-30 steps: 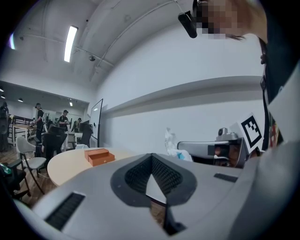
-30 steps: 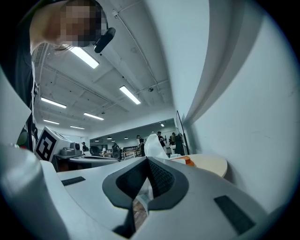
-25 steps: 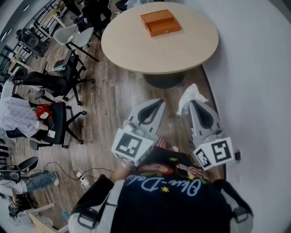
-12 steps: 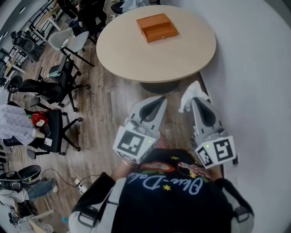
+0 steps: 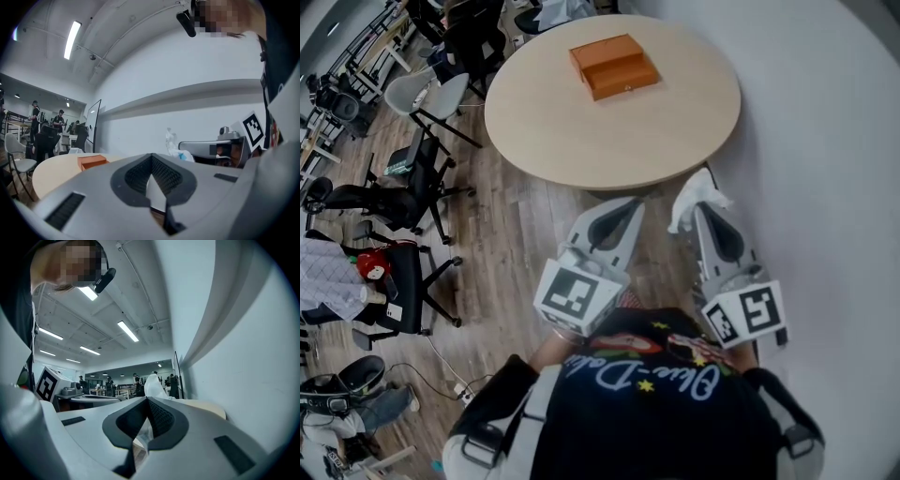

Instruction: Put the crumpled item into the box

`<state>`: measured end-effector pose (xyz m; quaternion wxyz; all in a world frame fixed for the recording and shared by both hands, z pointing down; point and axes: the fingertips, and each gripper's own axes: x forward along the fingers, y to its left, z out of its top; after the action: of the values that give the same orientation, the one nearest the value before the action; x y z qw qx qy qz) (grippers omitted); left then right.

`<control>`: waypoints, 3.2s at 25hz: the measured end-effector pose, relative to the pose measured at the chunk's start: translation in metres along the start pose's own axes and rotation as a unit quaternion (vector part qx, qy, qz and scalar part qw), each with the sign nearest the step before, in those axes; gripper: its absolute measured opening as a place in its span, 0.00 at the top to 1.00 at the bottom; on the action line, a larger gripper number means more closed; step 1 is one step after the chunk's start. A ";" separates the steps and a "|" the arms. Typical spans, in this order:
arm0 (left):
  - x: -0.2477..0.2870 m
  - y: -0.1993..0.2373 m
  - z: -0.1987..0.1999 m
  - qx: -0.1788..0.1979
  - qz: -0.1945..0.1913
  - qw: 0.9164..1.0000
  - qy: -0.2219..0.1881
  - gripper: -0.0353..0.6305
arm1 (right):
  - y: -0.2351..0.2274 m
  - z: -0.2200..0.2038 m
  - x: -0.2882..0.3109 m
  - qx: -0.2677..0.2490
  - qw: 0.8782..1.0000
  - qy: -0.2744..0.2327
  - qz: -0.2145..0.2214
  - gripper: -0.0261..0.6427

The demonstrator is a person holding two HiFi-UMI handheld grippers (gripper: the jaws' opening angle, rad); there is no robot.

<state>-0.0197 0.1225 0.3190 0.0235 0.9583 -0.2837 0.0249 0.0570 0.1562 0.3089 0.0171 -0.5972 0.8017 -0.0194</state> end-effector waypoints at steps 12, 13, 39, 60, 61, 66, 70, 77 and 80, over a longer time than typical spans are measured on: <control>0.032 0.051 0.002 -0.004 -0.012 1.000 -0.008 0.96 | -0.013 -0.002 0.055 -0.004 1.000 0.003 -0.012 0.96; 0.034 0.055 0.002 -0.004 -0.014 1.000 -0.008 0.96 | -0.014 -0.003 0.059 -0.005 1.000 0.004 -0.015 0.96; 0.046 0.122 -0.010 -0.023 -0.037 0.999 0.003 0.96 | -0.006 -0.014 0.119 0.003 0.999 0.024 -0.045 0.96; 0.121 0.182 0.003 -0.002 0.054 0.999 0.010 0.96 | -0.075 -0.009 0.215 0.018 0.999 0.016 0.044 0.96; 0.127 0.185 0.005 0.000 0.058 0.998 0.009 0.96 | -0.080 -0.008 0.219 0.019 0.999 0.016 0.047 0.96; 0.154 0.192 0.013 0.001 0.074 0.997 0.012 0.96 | -0.106 0.000 0.237 0.019 0.998 0.014 0.062 0.96; 0.173 0.191 0.017 0.003 0.085 0.996 0.016 0.96 | -0.126 0.004 0.244 0.021 0.997 0.014 0.076 0.96; 0.206 0.193 0.021 0.006 0.115 0.993 0.020 0.96 | -0.158 0.008 0.261 0.019 0.994 0.017 0.110 0.96; 0.213 0.195 0.026 0.004 0.132 0.991 0.022 0.96 | -0.167 0.012 0.269 0.020 0.992 0.019 0.127 0.96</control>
<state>0.0538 -0.1580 0.3121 0.0221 0.9117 -0.4072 0.0497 0.1409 -0.1499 0.3041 0.0160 -0.4898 0.8705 -0.0443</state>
